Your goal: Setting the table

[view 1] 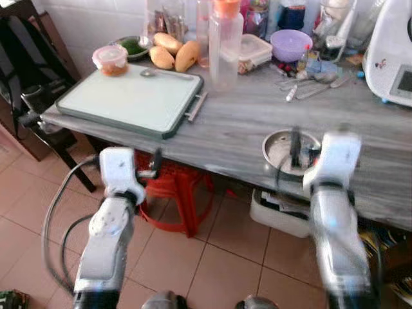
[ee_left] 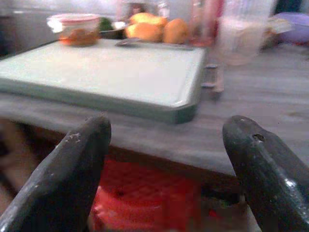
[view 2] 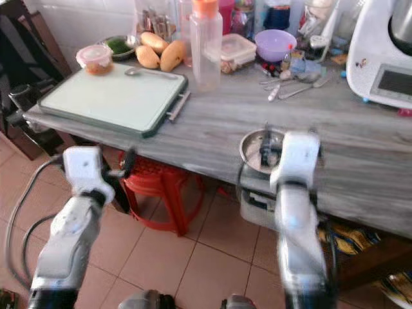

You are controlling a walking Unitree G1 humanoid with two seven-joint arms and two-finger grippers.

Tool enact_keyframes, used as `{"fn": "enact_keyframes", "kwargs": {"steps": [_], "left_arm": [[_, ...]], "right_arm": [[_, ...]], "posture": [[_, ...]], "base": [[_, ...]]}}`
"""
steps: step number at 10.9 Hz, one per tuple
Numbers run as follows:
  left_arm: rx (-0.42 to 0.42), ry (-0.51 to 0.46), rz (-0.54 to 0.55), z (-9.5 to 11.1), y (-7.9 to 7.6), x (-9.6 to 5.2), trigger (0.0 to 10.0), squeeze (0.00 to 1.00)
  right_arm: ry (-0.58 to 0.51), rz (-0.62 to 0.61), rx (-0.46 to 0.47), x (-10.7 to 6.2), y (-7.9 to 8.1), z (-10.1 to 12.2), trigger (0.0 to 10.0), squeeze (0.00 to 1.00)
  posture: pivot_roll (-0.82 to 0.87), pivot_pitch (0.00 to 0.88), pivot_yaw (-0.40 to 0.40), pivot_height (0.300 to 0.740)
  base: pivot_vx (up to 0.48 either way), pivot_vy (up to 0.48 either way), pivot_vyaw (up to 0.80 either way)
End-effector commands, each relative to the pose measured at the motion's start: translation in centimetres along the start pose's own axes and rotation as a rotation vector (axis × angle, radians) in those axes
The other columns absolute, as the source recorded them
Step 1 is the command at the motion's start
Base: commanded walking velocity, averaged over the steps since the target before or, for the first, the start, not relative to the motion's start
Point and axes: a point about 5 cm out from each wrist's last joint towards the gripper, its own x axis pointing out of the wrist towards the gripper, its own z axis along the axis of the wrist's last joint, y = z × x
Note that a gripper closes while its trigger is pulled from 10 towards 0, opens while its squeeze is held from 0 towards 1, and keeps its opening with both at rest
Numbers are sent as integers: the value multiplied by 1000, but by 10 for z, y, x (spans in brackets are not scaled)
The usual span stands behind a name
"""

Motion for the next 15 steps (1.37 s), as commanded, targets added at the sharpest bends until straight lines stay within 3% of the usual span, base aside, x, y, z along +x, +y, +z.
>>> {"fn": "enact_keyframes", "kwargs": {"steps": [1, 2, 3, 4, 5, 7, 8, 11, 12, 15], "left_arm": [[51, 12, 78, 2, 11, -5, 10000, 0], [53, 52, 140, -4, 23, -13, 10000, 0], [28, 54, 142, -6, 26, -14, 10000, 0], [97, 32, 186, -3, 32, -18, 10000, 0], [121, 27, 201, -2, 34, -21, 10000, 0], [84, 15, 148, 4, 28, -30, 10000, 0], [80, 33, 181, 2, 32, -34, 10000, 0], [10, 78, 56, 2, 13, -23, 10000, 0], [-57, 91, 48, 2, 12, -25, 10000, 0], [-63, 114, 39, 0, 12, -28, 10000, 0]], "right_arm": [[-14, 42, -9, -9, 4, 4, 10000, 0], [18, 50, -14, -27, -3, -2, 10000, 0], [30, 44, -13, -31, -5, -3, 10000, 0], [48, 25, -24, -37, -8, -5, 10000, 0], [63, 14, -38, -41, -9, -6, 10000, 0], [124, -41, -6, -47, -9, -13, 10000, 0], [139, -44, -1, -48, -9, -14, 10000, 0], [122, -48, -5, -37, -12, -8, 10000, 0], [127, -63, 7, -35, -14, -9, 10000, 0], [140, -34, 19, -33, -7, -10, 10000, 0]], "posture": [[-26, 0, 32, 740], [-15, 0, 28, 740], [-16, 0, 26, 740], [-28, 0, 26, 740], [-32, 0, 30, 740], [-41, 0, 37, 740], [-50, 0, 43, 740], [-64, 0, 44, 740], [-51, 0, 37, 740], [-49, 0, 36, 740]], "base": [[0, 0, 0], [0, 0, 0], [0, 0, 0], [0, 0, 0], [0, 0, 0], [0, 0, 0], [0, 0, 0], [0, 0, -533], [0, 0, -800], [0, 0, -800]]}}
